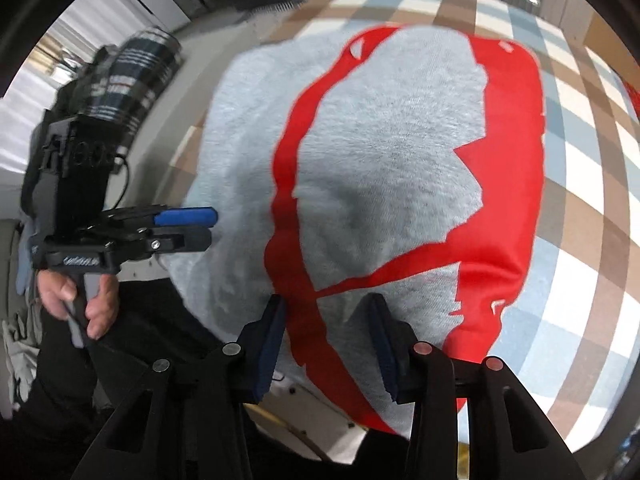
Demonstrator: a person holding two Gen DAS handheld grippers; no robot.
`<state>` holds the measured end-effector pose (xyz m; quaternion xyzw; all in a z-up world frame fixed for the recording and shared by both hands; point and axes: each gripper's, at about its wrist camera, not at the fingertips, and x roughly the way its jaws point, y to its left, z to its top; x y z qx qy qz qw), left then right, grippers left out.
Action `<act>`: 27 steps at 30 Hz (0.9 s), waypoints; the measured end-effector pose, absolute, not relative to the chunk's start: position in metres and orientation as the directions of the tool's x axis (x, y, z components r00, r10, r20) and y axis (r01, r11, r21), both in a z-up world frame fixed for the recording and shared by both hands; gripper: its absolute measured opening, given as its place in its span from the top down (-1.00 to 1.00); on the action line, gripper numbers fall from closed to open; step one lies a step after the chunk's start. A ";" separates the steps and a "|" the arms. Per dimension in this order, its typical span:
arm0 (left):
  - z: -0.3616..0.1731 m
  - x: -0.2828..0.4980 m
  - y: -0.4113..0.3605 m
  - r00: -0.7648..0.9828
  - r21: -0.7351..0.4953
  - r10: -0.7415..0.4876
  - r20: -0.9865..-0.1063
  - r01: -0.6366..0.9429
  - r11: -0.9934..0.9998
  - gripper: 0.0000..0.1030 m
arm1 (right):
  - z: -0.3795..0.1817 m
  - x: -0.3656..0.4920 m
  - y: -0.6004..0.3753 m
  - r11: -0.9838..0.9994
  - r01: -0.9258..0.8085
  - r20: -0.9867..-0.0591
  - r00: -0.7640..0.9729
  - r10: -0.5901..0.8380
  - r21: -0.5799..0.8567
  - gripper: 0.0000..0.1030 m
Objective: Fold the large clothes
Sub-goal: 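Grasp the folded sweatshirt edge with the left gripper while the right gripper holds the red print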
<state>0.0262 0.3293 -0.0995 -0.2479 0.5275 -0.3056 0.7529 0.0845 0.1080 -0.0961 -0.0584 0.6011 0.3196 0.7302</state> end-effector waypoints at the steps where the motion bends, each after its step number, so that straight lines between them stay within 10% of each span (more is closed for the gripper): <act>1: -0.093 0.029 0.332 0.275 -0.698 -0.725 -0.631 0.207 0.686 0.09 | -0.095 0.081 0.100 0.784 -0.524 -0.901 0.070 0.429 0.333 0.09; 14: -0.067 0.113 0.330 0.386 -0.695 -0.695 -0.607 0.166 0.700 0.05 | -0.135 0.077 0.026 0.541 -0.319 -0.555 0.054 0.830 0.778 0.09; 21: -0.081 0.121 0.328 0.356 -0.706 -0.706 -0.612 0.157 0.691 0.06 | -0.160 0.074 -0.002 0.364 -0.277 -0.362 0.061 0.930 0.889 0.46; 27: -0.093 0.112 0.344 0.399 -0.695 -0.670 -0.626 0.103 0.711 0.92 | -0.155 0.077 -0.001 0.361 -0.281 -0.360 0.058 0.931 0.889 0.46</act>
